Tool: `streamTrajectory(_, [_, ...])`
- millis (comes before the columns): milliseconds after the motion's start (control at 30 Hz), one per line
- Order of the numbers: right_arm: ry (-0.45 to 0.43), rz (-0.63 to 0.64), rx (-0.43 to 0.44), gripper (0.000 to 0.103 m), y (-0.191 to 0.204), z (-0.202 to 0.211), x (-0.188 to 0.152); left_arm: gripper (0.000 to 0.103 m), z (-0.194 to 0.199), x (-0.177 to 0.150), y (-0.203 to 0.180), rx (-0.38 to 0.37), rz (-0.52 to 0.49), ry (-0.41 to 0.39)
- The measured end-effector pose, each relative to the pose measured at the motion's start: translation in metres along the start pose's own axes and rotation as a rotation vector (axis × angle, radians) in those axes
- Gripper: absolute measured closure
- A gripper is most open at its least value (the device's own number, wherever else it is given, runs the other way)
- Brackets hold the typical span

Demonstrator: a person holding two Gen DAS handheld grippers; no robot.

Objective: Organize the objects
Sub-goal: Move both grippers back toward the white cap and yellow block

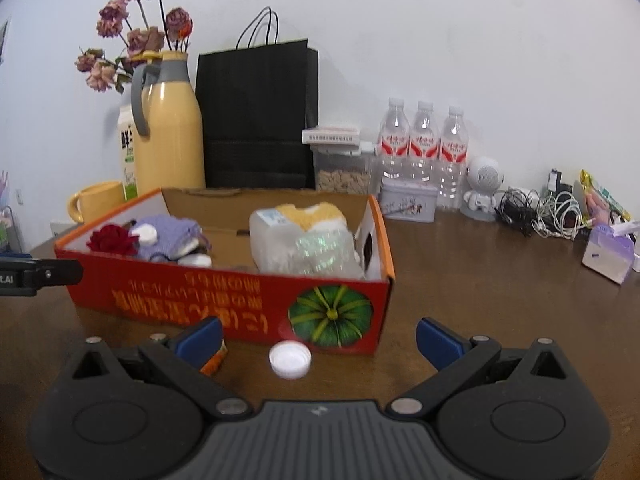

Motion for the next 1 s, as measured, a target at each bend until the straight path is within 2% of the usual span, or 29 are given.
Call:
streamTrajectory(200, [0.062, 0.008, 0.01, 0.0, 0.003, -0.006, -0.014, 0.0, 0.0, -0.015, 0.0, -0.011, -0.022, 0.035])
streamTrajectory(433, [0.082, 0.003, 0.007, 0.0, 0.004, -0.01, -0.019, 0.0, -0.004, -0.022, 0.008, -0.013, 0.018, 0.059])
streamTrajectory(500, [0.083, 0.001, 0.003, 0.005, 0.003, -0.011, -0.018, 0.0, -0.004, -0.022, 0.009, -0.017, 0.025, 0.06])
streamTrajectory(567, [0.094, -0.005, 0.009, 0.018, 0.003, -0.017, -0.017, 0.0, -0.005, -0.022, 0.009, -0.023, 0.028, 0.063])
streamTrajectory(667, [0.114, -0.02, 0.03, 0.029, 0.004, -0.029, -0.014, 0.0, -0.004, -0.023, 0.009, -0.026, 0.03, 0.063])
streamTrajectory(733, [0.132, -0.029, 0.041, 0.035, 0.004, -0.037, -0.011, 0.0, -0.004, -0.023, 0.01, -0.031, 0.034, 0.064])
streamTrajectory(800, [0.144, -0.035, 0.048, 0.036, 0.005, -0.043, -0.01, 0.0, -0.004, -0.023, 0.01, -0.032, 0.037, 0.067])
streamTrajectory(933, [0.154, -0.04, 0.058, 0.054, 0.007, -0.05, -0.009, 0.0, -0.007, -0.025, 0.01, -0.029, 0.035, 0.087])
streamTrajectory(1000, [0.151, -0.029, 0.071, 0.058, 0.01, -0.051, -0.008, 0.0, -0.008, -0.026, 0.01, -0.029, 0.036, 0.088])
Point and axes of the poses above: each gripper's, at about its wrist camera, not at the fingertips, and z roughly against the way its jaws point, y to its left, x to its top, the point moved 5 cm from there along -z, roughly the way its jaws point, and after that the axes turned 10 degrees about z, right-handed, at the moved point
